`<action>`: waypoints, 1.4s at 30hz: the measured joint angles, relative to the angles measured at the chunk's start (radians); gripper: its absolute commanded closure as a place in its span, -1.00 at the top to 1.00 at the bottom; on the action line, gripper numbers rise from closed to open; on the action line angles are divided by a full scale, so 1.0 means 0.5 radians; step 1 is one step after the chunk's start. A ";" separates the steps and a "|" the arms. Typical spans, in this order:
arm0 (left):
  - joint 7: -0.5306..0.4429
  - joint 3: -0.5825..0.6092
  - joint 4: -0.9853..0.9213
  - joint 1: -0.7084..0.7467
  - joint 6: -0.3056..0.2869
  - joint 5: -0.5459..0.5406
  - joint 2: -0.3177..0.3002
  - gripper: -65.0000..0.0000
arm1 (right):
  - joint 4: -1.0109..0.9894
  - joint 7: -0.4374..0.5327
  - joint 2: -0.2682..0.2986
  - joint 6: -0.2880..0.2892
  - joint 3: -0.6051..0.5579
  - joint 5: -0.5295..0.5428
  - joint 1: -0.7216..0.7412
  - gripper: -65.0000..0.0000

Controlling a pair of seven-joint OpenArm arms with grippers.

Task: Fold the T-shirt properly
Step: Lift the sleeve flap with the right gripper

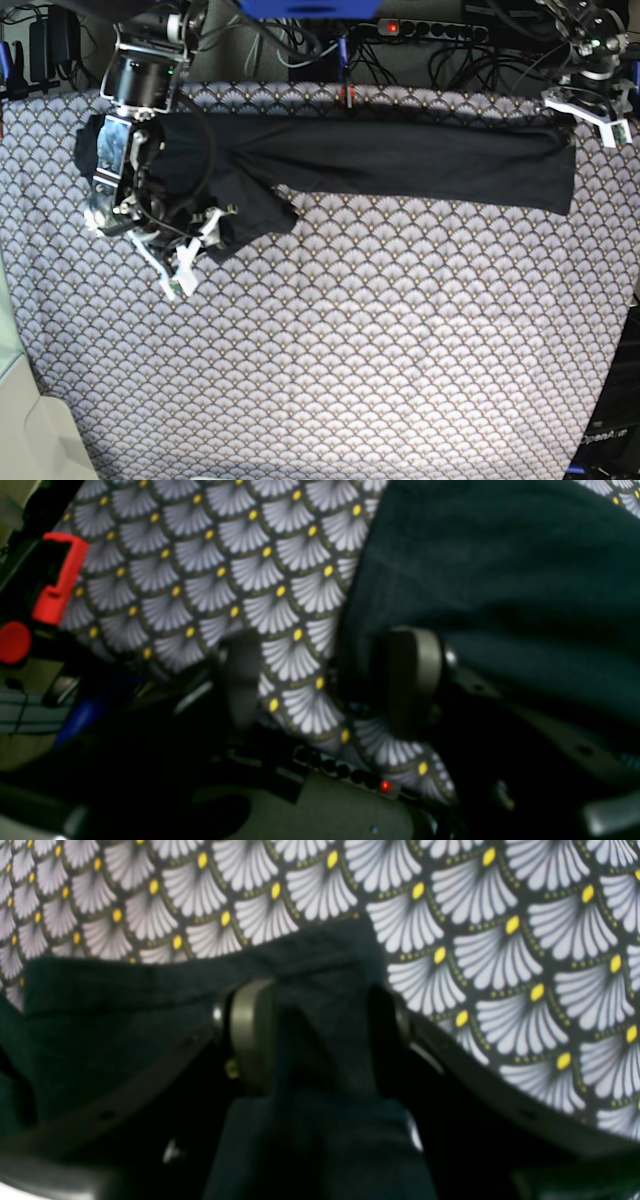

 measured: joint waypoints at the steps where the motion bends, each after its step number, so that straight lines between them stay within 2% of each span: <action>1: 0.000 0.000 0.000 0.000 0.001 0.000 0.000 0.15 | 0.001 0.001 0.001 0.000 0.000 0.001 0.000 -0.04; 9: -0.001 0.000 0.000 0.000 0.001 -0.001 0.000 0.15 | -0.002 -0.011 0.002 0.000 -0.001 -0.002 0.017 -0.04; 16: -0.001 0.000 0.000 -0.001 0.000 0.000 0.000 0.15 | -0.071 -0.027 0.095 0.000 -0.006 -0.002 0.081 -0.04; 22: -0.001 0.000 0.000 -0.005 0.001 -0.001 -0.001 0.15 | -0.153 -0.013 0.123 0.000 -0.010 -0.003 0.130 -0.04; 35: -0.002 0.000 0.000 -0.038 0.006 -0.001 -0.001 0.14 | -0.087 0.041 0.032 -0.006 -0.055 0.014 0.043 -0.06; 38: 0.000 0.000 0.000 -0.034 0.001 -0.001 0.001 0.14 | -0.086 0.047 0.032 -0.006 -0.055 0.014 0.038 -0.16; 42: -0.001 0.000 0.000 -0.033 0.006 -0.001 -0.001 0.14 | -0.088 0.043 0.034 -0.006 -0.055 0.014 0.039 -0.45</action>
